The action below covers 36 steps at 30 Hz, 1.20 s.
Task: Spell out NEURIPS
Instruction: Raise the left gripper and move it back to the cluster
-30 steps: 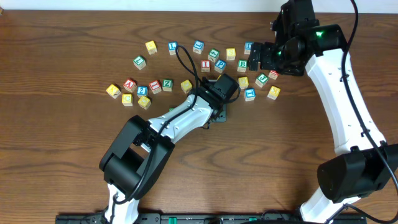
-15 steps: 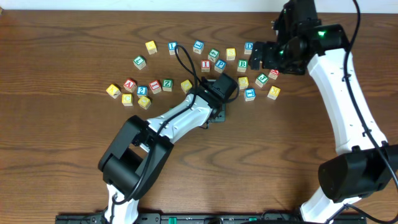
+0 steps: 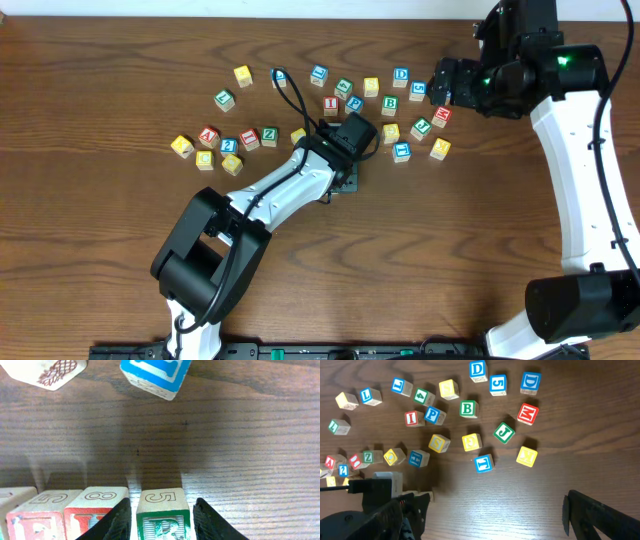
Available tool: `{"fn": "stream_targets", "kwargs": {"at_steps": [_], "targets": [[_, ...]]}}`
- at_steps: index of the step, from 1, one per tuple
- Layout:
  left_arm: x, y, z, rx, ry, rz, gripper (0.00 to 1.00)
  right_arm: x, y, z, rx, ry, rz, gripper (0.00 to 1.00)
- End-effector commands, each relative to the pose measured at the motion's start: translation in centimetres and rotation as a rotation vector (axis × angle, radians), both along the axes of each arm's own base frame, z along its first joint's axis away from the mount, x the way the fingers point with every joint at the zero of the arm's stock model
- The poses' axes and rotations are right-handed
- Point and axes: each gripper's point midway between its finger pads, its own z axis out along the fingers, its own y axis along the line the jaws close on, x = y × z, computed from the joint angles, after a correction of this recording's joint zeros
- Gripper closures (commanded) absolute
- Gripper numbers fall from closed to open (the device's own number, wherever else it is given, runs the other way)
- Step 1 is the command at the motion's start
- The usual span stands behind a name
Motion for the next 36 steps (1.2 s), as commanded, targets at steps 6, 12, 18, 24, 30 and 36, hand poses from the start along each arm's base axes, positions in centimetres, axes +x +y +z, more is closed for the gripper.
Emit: {"fn": "stream_targets", "kwargs": {"at_steps": [6,12,18,24,30,36], "targets": [[1.8,-0.7,7.0,-0.052,-0.147,-0.075,0.59,-0.4,0.0,0.5,-0.003,-0.011,0.020,0.01],[2.0,0.8,12.1,-0.094,-0.236,-0.076,0.59,-0.4,0.0,0.5,-0.003,-0.009,0.020,0.01],[1.9,4.4,15.5,-0.087,-0.276,-0.047,0.59,-0.7,0.0,0.4,-0.004,0.002,0.021,0.01],[1.6,8.0,17.3,-0.064,-0.287,-0.003,0.59,-1.0,0.1,0.2,-0.006,0.015,0.024,0.01],[2.2,10.8,17.9,-0.055,-0.293,0.062,0.59,-1.0,0.1,0.1,-0.006,0.020,0.025,0.01],[2.4,11.5,17.8,-0.080,-0.272,0.039,0.57,-1.0,0.7,0.1,-0.006,0.015,0.040,0.01]]}}
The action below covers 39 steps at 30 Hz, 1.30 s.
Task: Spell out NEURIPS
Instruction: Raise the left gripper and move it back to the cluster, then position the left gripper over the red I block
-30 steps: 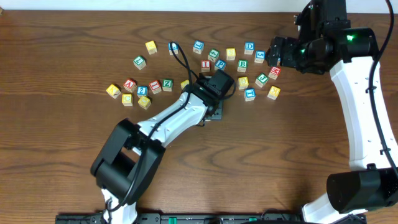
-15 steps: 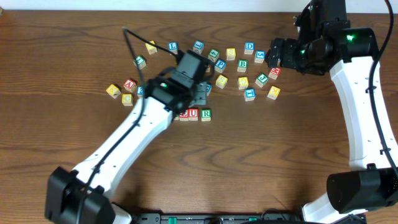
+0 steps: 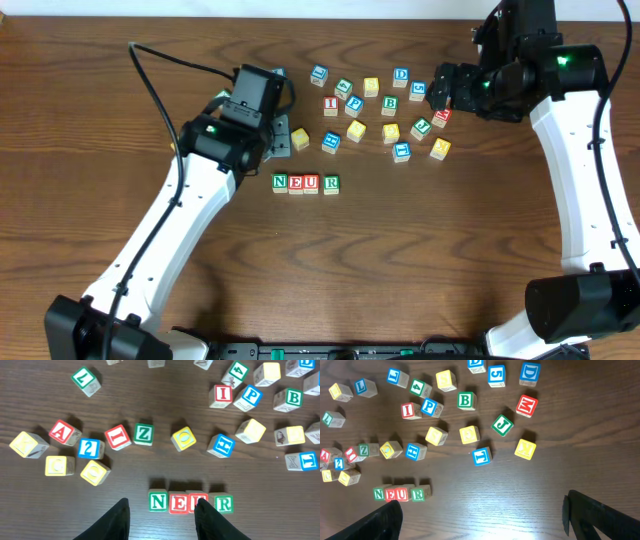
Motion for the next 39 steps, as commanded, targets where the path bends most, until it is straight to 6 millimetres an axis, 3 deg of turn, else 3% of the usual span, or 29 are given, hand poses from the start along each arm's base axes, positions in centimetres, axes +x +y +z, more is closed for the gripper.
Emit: {"fn": "stream_targets", "kwargs": {"at_steps": [1,19,39], "targets": [[0.2,0.3,1.4,-0.015,-0.022,-0.030,0.57,-0.3,0.8,0.5,0.002,-0.014,0.033,0.01],[1.6,2.1,5.7,-0.007,-0.093,-0.019,0.57,-0.5,1.9,0.5,0.003,-0.017,0.058,0.01],[2.8,1.8,5.6,-0.002,-0.122,-0.035,0.57,-0.7,1.9,0.4,0.002,-0.009,0.059,0.01]]}}
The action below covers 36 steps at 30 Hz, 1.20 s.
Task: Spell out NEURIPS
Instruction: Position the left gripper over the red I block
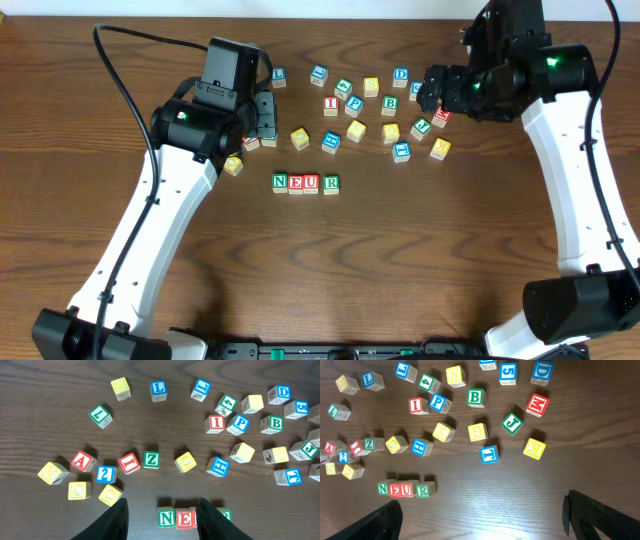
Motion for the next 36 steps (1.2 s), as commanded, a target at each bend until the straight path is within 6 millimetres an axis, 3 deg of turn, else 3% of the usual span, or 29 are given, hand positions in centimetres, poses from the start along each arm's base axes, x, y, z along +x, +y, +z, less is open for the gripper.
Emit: {"fn": "stream_targets", "kwargs": {"at_steps": [1,21,36], "targets": [[0.7,0.1,1.1,0.004,-0.032,-0.005,0.57,-0.4,0.5,0.4,0.001,-0.008,0.024,0.01],[3.0,-0.1,2.7,-0.030,-0.137,0.007,0.57,0.1,0.5,0.7,0.004,-0.034,0.024,0.01],[4.3,3.0,3.2,-0.031,-0.166,0.083,0.57,1.6,0.8,0.5,0.011,-0.069,0.023,0.01]]}}
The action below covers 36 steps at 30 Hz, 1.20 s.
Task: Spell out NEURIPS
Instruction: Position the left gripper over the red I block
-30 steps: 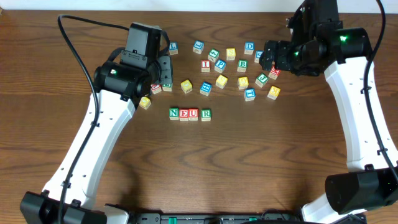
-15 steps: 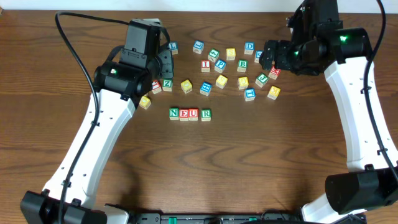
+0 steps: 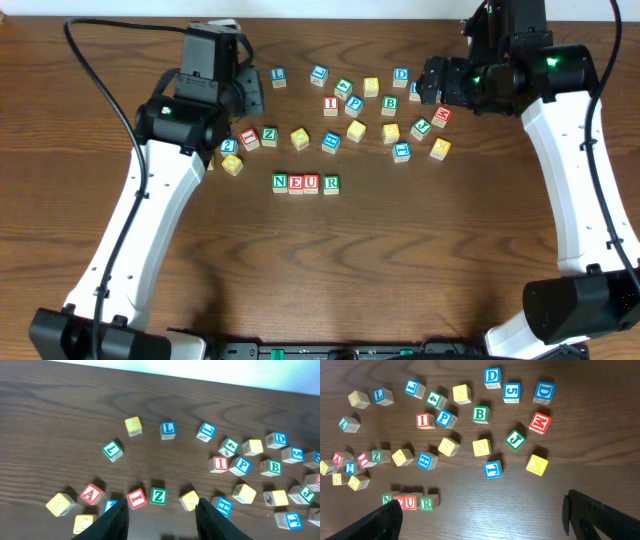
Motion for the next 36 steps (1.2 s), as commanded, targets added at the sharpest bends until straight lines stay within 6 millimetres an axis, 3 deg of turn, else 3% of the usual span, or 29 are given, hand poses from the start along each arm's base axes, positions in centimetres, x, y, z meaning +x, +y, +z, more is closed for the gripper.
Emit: {"fn": "stream_targets", "kwargs": {"at_steps": [1,15,22,27,36], "targets": [[0.8,0.8,0.9,0.008,-0.026,0.010,0.57,0.0,0.7,-0.4,0.001,0.006,0.022,0.01],[0.9,1.3,-4.1,0.120,0.120,-0.067,0.57,-0.2,1.5,-0.5,0.003,0.014,0.036,0.01],[0.5,-0.9,-5.5,0.154,0.146,-0.300,0.57,-0.3,1.8,-0.5,0.002,0.014,0.045,0.01],[0.6,-0.9,-6.4,0.216,0.158,-0.376,0.57,-0.4,2.1,-0.5,0.002,0.014,0.051,0.01],[1.1,-1.0,-10.2,0.307,0.227,-0.502,0.57,-0.4,2.1,-0.6,0.002,0.016,0.052,0.01]]}}
